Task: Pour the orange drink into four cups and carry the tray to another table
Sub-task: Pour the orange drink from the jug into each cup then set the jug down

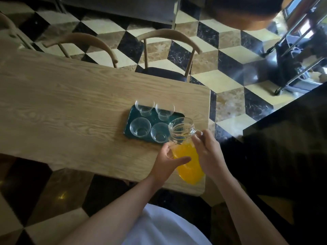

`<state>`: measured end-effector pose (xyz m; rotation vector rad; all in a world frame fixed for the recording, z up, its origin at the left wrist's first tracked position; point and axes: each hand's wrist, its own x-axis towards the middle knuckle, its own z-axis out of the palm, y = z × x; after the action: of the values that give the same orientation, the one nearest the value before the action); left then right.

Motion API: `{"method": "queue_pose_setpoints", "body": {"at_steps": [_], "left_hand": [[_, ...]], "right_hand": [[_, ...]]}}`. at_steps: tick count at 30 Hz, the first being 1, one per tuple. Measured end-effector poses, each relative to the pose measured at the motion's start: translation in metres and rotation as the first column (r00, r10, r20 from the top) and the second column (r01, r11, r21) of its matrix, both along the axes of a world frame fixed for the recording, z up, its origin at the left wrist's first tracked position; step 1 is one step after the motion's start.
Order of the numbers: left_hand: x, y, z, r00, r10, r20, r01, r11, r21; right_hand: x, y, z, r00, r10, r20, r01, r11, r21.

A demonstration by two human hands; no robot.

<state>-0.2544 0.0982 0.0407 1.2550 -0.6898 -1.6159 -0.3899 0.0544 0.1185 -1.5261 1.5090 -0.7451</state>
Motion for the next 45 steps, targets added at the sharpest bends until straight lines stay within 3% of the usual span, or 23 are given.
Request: {"method": "queue_pose_setpoints", "body": {"at_steps": [3,7,10,19,29,45], "left_hand": [[0.007,0.001,-0.014,0.985,-0.037,-0.17,0.065,0.985,0.162],[0.019,-0.004,-0.028,0.873,0.196,-0.446,0.004,0.912,0.41],[0.031,-0.007,-0.036,0.856,0.244,-0.456,0.004,0.878,0.478],[0.051,-0.001,-0.05,0.853,0.203,-0.481,0.073,0.866,0.494],[0.051,0.006,-0.056,0.844,0.136,-0.519,0.177,0.842,0.51],[0.049,0.004,-0.064,0.805,0.184,-0.564,0.214,0.797,0.565]], "right_hand": [[0.0,-0.004,-0.01,0.998,0.007,-0.065,-0.003,0.999,0.052],[0.01,-0.008,-0.018,0.99,0.039,-0.135,-0.028,0.996,0.081],[0.022,-0.011,-0.023,0.979,0.05,-0.195,-0.03,0.994,0.102],[0.054,-0.009,-0.028,0.943,0.081,-0.322,-0.045,0.992,0.118],[0.056,-0.01,-0.037,0.933,0.064,-0.354,0.006,0.981,0.194],[0.059,-0.016,-0.039,0.908,0.068,-0.414,0.041,0.968,0.248]]}}
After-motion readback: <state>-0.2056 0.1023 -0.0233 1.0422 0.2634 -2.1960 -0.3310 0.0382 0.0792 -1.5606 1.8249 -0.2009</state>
